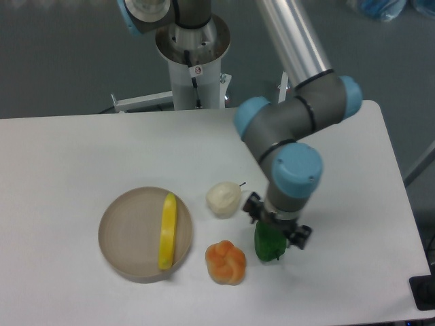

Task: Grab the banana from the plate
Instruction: 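Move the gripper over the plate and lower it onto the yellow banana, then close the gripper on the yellow banana on the plate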

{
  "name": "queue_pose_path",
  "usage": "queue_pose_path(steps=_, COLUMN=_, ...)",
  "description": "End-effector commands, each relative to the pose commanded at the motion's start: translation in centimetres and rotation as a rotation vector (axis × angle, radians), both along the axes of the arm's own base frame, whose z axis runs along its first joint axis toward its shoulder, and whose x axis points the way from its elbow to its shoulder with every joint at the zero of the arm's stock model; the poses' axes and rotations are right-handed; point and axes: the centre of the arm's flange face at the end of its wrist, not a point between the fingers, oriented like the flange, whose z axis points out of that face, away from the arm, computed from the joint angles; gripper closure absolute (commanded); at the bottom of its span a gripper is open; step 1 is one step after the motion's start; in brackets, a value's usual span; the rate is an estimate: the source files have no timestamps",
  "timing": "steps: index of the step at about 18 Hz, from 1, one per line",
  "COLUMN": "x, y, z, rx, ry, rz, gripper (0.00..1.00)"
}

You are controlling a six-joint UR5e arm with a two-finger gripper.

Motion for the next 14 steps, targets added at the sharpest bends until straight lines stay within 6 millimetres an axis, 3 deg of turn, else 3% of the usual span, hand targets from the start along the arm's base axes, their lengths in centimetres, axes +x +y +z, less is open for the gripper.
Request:
queue_pose_path(steps=2, x=3.6, y=0.9, z=-0.6, rx=-0.013, ry=-0.006, rz=-0.014, gripper=0.00)
queue_pose_path(steps=4, x=9.4, y=2.2, z=-2.1, rx=-0.048, ry=-0.021, rz=0.004, gripper=0.00)
queue_pose_path(steps=6, x=12.2, y=2.7, z=-3.2, rx=-0.033, ry=-0.014, rz=0.069, gripper=0.00)
queue_pose_path(steps=9, x=13.4, y=3.5, z=-5.0, rx=-0.004, ry=-0.001, rz=0.208, gripper=0.00)
queue_pose_path(steps=14, x=14.1, y=3.3, z=-6.4, rx=-0.028, ry=-0.005, rz=0.222, gripper=0.00)
